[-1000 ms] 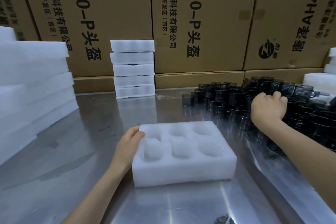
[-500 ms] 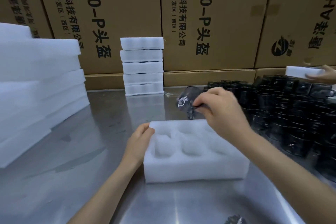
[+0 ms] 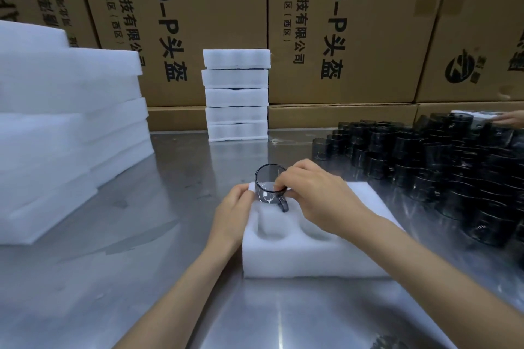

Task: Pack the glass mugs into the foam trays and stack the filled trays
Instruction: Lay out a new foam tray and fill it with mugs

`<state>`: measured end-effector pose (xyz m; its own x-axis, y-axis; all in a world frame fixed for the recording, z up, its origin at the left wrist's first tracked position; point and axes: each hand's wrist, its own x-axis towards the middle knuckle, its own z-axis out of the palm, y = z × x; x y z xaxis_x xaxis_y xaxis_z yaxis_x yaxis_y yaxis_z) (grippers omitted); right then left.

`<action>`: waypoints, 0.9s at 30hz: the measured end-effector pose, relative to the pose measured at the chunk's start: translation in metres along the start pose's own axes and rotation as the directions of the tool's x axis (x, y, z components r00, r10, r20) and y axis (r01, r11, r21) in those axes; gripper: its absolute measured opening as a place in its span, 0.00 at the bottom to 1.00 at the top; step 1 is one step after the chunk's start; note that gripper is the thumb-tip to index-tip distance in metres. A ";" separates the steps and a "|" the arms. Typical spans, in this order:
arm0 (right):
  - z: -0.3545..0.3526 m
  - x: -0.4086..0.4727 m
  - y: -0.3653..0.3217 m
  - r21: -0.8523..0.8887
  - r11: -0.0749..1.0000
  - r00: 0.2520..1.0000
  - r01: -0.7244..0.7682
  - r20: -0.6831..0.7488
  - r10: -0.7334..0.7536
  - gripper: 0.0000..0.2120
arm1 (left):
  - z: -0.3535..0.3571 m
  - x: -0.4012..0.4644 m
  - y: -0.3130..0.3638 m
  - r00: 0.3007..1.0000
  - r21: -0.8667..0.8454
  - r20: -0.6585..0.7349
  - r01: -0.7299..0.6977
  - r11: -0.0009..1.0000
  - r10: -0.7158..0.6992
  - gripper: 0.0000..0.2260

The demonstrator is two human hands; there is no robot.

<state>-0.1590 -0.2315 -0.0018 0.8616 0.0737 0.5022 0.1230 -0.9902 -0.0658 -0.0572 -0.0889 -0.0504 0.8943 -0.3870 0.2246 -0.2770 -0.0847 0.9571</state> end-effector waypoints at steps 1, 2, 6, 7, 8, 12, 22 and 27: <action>0.000 0.000 0.001 0.034 0.999 1.000 -0.006 0.015 0.005 0.09 | 0.000 -0.001 0.000 1.000 0.009 0.009 -0.001 1.000 0.001 0.08; 0.000 0.000 0.001 0.078 0.997 1.000 -0.019 0.026 0.017 0.09 | 0.000 -0.001 0.000 1.000 0.016 0.018 0.000 1.000 -0.001 0.08; 0.001 -0.001 0.001 0.159 0.986 0.998 -0.049 0.037 0.043 0.08 | -0.001 -0.001 -0.001 1.000 0.036 0.025 -0.005 0.999 0.004 0.09; 0.002 -0.002 0.001 0.181 0.982 0.998 -0.055 0.031 0.050 0.08 | -0.002 -0.001 0.000 0.999 0.044 0.037 -0.013 0.999 0.011 0.09; 0.002 -0.003 0.001 0.209 0.976 0.998 -0.062 0.018 0.059 0.09 | -0.002 -0.001 0.001 0.998 0.060 0.056 -0.022 0.998 0.018 0.10; -0.001 -0.007 0.003 0.282 0.952 0.989 -0.122 -0.046 0.140 0.16 | -0.007 -0.005 0.006 0.986 0.211 0.120 -0.135 0.968 0.112 0.14; -0.005 -0.009 -0.002 0.174 0.975 0.978 -0.135 0.181 0.103 0.25 | -0.028 -0.023 0.025 0.739 0.455 0.328 -0.669 0.587 0.588 0.24; -0.007 -0.007 -0.003 0.164 0.971 0.958 -0.174 0.255 0.128 0.25 | -0.030 -0.021 0.021 0.784 0.493 0.346 -0.619 0.611 0.516 0.27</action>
<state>-0.1688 -0.2301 0.0004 0.9671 -0.0263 0.2529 0.0506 -0.9549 -0.2926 -0.0717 -0.0551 -0.0293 0.4366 -0.6645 0.6064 -0.8964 -0.2646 0.3555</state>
